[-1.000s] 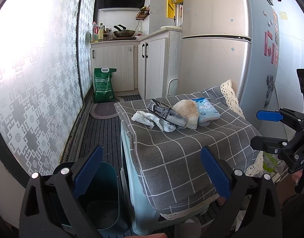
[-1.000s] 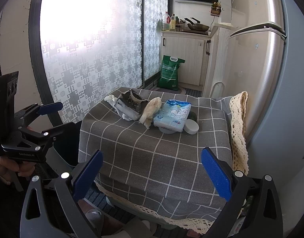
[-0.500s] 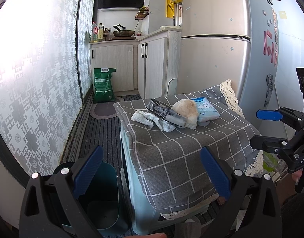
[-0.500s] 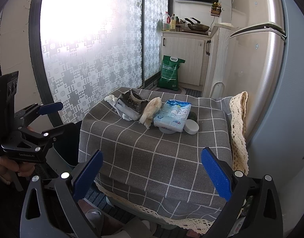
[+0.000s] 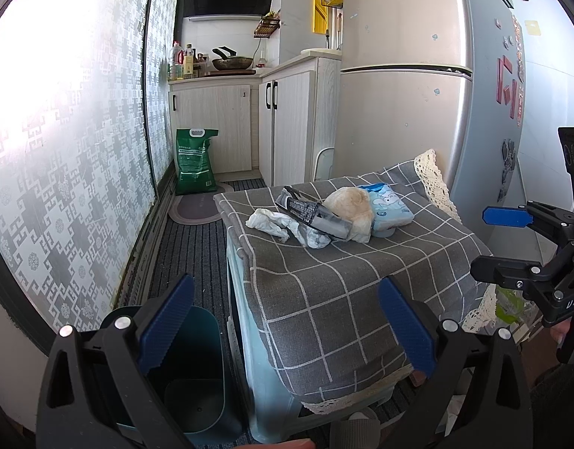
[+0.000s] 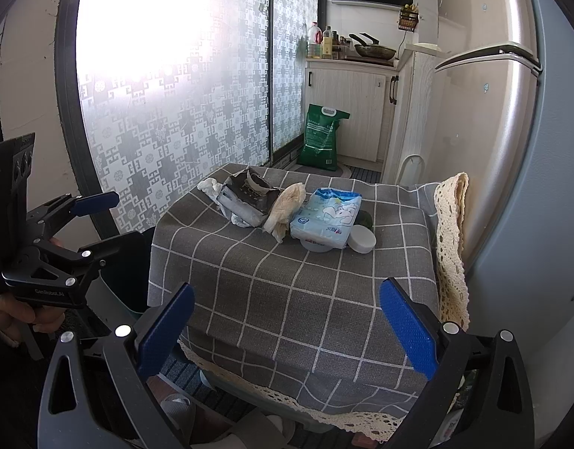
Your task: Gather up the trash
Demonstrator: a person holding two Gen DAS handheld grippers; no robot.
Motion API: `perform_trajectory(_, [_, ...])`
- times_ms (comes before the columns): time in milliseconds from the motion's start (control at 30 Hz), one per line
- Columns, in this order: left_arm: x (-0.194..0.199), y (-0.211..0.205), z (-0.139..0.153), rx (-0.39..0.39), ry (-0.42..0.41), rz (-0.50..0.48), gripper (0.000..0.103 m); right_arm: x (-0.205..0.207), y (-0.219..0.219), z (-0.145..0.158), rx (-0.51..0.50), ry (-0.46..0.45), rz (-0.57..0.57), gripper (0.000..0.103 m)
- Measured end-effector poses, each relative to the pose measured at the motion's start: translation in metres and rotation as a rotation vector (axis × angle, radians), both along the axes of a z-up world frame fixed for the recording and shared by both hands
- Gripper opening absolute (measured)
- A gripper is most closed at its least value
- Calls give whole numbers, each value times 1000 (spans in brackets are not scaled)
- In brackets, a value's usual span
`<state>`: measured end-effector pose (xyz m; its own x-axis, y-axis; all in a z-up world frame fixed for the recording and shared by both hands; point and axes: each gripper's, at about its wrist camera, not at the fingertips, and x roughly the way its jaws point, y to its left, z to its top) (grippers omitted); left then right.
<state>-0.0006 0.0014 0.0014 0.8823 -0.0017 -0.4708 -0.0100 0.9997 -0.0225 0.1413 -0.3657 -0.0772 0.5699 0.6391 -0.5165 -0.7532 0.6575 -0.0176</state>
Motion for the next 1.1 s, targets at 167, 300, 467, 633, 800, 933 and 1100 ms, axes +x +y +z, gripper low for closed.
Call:
perform_trajectory(167, [0,0,0,1,0,0,100,0,0,0,-1,-1,0,100])
perform_trajectory(300, [0,0,0,1,0,1,100,0,0,0,-1,-2,0,100])
perform_trajectory(467, [0,0,0,2,0,0,100,0,0,1,-1,-1,0,100])
perform_trajectory(633, [-3,-3,1,23,-17,-1,100,-3,2,1,-2,-2,5,100])
perform_trajectory(800, [-3,3,7,61,-53,-17,100,-13,7,8,-2,-40,37,87])
perform_trajectory(933, [4,14,12,29,-50,-48,94,-14,13,9,-23,-37,65,76])
perform_trajectory(1100, [24,21,8,60,-6,-101,75,-13,20,12,-40,-49,85,64])
